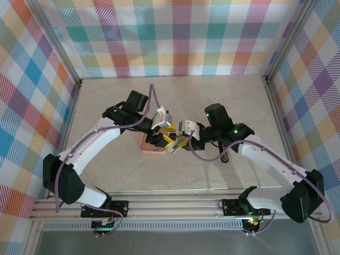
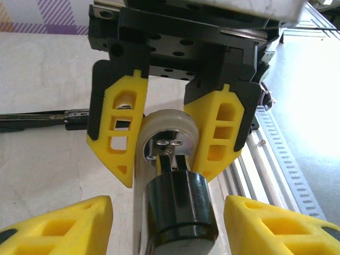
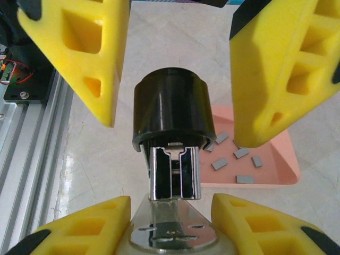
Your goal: Load the staples into the stapler
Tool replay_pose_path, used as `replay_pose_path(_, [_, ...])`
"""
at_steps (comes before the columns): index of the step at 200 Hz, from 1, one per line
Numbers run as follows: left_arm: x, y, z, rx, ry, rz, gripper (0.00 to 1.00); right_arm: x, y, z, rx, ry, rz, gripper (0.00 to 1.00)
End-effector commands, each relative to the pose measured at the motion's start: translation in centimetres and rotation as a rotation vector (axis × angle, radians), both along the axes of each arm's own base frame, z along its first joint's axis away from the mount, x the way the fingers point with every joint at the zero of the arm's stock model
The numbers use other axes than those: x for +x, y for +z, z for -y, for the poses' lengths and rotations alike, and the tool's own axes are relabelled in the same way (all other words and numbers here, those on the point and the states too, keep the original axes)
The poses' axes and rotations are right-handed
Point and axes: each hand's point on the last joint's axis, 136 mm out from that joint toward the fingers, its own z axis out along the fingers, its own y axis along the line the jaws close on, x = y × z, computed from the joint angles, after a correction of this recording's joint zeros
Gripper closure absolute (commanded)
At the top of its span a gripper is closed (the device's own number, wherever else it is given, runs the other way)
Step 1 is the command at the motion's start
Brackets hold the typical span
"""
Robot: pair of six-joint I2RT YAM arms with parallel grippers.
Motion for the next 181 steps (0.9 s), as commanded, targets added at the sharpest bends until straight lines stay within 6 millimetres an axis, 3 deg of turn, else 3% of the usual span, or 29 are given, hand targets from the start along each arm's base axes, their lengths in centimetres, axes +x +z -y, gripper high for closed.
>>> replay_pose_path(1, [-0.6,0.5,0.3,-0.001,-0.037,0.007,0.44,0.2,3.5,-1.1,0.083,0.044,0.086,0.94])
replay_pose_path(102, [-0.6,0.1,0.7,0.009,-0.047,-0.002,0.50,0.5,3.6,-1.4,0.098,0.039,0.084,0.94])
replay_pose_path(149, [-0.5,0.2,0.7,0.013,-0.045,0.000,0.77,0.7,3.5,-1.3,0.095,0.022,0.081,0.93])
replay_pose_path(165, [-0.4,0.2,0.5,0.027,-0.033,0.005,0.89,1.0,3.3,-1.2,0.101,-0.021,0.060,0.85])
replay_pose_path(181, [0.1,-0.1,0.1,0.065,-0.001,0.029,0.96,1.4,3.0,-0.6,0.116,-0.107,0.005,0.58])
